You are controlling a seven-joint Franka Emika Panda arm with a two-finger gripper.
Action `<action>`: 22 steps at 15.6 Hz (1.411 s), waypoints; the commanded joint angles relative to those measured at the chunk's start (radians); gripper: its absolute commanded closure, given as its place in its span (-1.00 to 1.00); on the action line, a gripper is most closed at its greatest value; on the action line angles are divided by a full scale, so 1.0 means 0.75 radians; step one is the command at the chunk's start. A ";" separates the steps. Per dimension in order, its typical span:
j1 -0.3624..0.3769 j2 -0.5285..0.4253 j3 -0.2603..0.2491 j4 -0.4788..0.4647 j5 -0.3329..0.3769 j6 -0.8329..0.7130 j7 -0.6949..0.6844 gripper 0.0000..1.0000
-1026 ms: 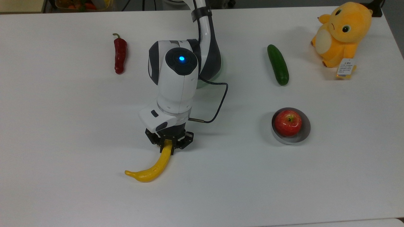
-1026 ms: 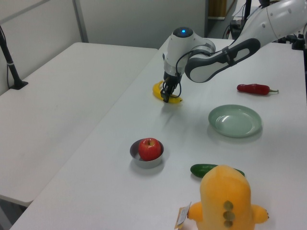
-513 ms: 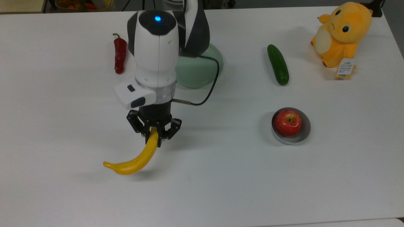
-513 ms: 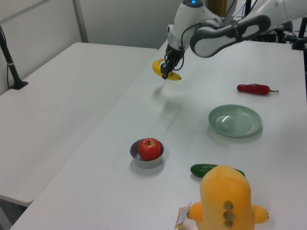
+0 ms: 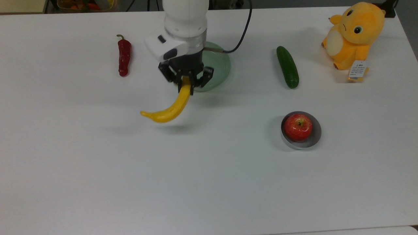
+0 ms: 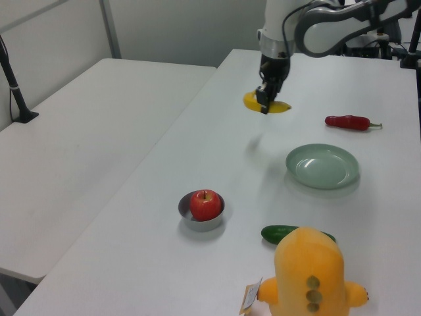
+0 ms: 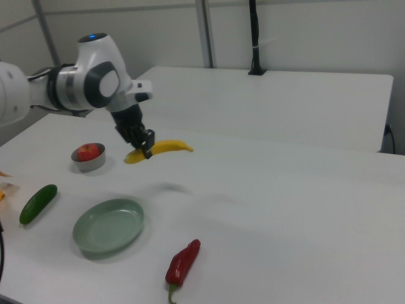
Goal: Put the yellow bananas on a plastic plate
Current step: 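Lift the banana and carry it over the pale green plate, then lower the banana onto the plate and open the gripper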
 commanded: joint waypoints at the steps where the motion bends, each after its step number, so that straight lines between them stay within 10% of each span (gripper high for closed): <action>1: 0.055 -0.244 -0.006 -0.272 0.044 -0.157 -0.115 0.68; 11: 0.149 -0.283 -0.004 -0.411 0.073 -0.329 -0.310 0.51; 14: 0.151 -0.243 -0.004 -0.401 0.073 -0.319 -0.304 0.00; 17: 0.151 -0.238 -0.002 -0.401 0.073 -0.319 -0.302 -0.91; 22: 0.149 -0.238 -0.002 -0.393 0.073 -0.321 -0.300 -1.00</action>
